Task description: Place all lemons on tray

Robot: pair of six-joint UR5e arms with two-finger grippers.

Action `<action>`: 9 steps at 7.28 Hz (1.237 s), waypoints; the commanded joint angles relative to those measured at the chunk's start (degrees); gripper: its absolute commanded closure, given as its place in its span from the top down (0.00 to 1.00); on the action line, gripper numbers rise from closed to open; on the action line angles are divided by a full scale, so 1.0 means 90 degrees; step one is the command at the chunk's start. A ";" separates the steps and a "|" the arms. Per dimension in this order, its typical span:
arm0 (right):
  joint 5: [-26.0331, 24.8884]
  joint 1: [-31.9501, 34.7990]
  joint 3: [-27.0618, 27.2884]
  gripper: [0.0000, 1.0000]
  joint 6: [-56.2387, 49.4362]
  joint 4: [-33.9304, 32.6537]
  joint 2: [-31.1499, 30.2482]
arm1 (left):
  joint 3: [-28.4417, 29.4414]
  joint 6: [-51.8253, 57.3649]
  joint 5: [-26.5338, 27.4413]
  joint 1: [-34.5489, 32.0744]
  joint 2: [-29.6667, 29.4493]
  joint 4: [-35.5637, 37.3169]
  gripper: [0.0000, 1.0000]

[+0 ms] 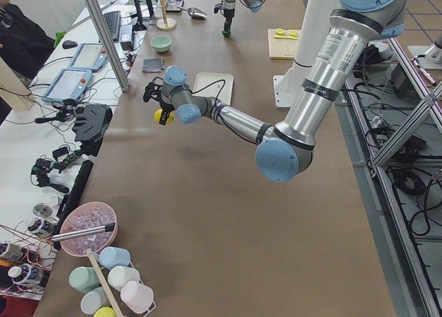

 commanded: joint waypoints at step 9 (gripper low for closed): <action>0.0387 -0.0210 0.1107 0.00 0.0605 -0.2296 0.2371 | -0.0026 -0.2192 0.1846 0.2324 -0.1020 -0.0063 0.00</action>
